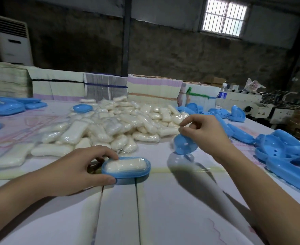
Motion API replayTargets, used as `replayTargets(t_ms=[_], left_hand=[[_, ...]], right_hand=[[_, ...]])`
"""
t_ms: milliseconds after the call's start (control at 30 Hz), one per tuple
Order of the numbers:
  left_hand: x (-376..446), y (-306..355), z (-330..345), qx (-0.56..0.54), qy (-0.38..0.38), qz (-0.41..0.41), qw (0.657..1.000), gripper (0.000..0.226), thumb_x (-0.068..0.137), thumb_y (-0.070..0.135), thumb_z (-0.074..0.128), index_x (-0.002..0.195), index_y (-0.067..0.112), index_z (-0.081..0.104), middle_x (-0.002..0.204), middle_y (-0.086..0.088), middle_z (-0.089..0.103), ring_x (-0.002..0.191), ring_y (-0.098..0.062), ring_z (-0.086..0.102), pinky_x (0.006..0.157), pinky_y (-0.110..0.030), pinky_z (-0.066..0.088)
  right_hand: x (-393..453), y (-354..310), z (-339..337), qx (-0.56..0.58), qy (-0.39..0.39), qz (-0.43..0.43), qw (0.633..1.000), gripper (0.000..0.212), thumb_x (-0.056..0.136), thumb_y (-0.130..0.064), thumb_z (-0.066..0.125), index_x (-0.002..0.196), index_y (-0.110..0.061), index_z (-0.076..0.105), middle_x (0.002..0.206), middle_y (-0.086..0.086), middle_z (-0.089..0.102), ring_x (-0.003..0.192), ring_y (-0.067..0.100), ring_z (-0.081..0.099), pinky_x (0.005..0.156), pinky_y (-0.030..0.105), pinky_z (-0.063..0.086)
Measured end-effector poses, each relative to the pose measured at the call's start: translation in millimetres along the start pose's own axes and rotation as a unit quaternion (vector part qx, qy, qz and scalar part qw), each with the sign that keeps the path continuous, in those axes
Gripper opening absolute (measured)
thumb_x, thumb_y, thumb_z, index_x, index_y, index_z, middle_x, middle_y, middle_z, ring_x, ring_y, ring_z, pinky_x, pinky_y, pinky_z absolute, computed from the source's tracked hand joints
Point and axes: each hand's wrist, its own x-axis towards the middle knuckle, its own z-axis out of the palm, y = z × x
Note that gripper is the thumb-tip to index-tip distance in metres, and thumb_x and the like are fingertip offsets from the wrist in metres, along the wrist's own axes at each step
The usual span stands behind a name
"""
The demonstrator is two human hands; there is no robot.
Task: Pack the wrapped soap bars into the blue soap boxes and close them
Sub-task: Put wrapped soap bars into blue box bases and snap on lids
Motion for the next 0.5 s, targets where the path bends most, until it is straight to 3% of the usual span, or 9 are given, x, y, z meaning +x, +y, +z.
replayTargets(t_ms=[67,167,233,333,400,500], left_hand=[[-1,2,0,0.006,0.001,-0.004,1.0,0.047,0.071,0.041,0.087,0.108,0.054,0.061,0.108,0.028,0.065,0.101,0.001,0.061,0.083,-0.015,0.048],[-1,4,-1,0.012,-0.001,-0.004,1.0,0.046,0.071,0.042,0.087,0.108,0.052,0.061,0.108,0.029,0.065,0.101,0.001,0.06,0.085,-0.017,0.048],[-1,4,-1,0.01,-0.003,-0.009,1.0,0.047,0.069,0.048,0.086,0.108,0.053,0.06,0.108,0.028,0.064,0.102,0.0,0.06,0.086,-0.02,0.049],[-1,5,1,-0.008,-0.005,-0.013,1.0,0.053,0.061,0.062,0.077,0.11,0.05,0.061,0.105,0.021,0.067,0.1,-0.005,0.062,0.091,-0.031,0.052],[-1,5,3,-0.018,-0.004,-0.018,1.0,0.055,0.058,0.064,0.075,0.11,0.048,0.063,0.105,0.018,0.068,0.099,-0.006,0.063,0.091,-0.035,0.053],[0,5,4,-0.015,-0.008,-0.019,1.0,0.057,0.057,0.066,0.074,0.11,0.05,0.062,0.109,0.025,0.066,0.101,-0.003,0.062,0.089,-0.028,0.051]], right_hand=[[-8,-15,0,0.158,-0.046,0.016,0.986,0.008,0.078,-0.021,0.08,0.082,-0.02,0.074,0.054,-0.007,0.056,0.051,0.001,0.052,0.05,0.012,0.042],[-14,-25,2,0.287,-0.161,0.074,0.941,0.032,0.062,-0.035,0.089,0.089,-0.026,0.075,0.079,-0.003,0.069,0.071,0.007,0.064,0.054,0.02,0.047],[-16,-26,7,0.334,-0.222,0.095,0.911,0.031,0.068,-0.028,0.084,0.097,-0.027,0.074,0.087,-0.001,0.069,0.077,0.011,0.063,0.052,0.024,0.04],[-21,-28,21,0.425,-0.274,0.136,0.852,0.032,0.076,-0.021,0.078,0.107,-0.023,0.072,0.087,0.002,0.069,0.068,0.013,0.057,0.045,0.021,0.034],[-26,-27,34,0.378,-0.28,0.133,0.872,0.026,0.082,-0.021,0.075,0.106,-0.031,0.072,0.086,-0.001,0.069,0.061,0.012,0.055,0.042,0.019,0.037],[-31,-22,55,0.211,-0.222,0.08,0.949,0.024,0.087,-0.03,0.07,0.105,-0.046,0.068,0.101,-0.006,0.063,0.062,0.003,0.054,0.048,0.018,0.041]])
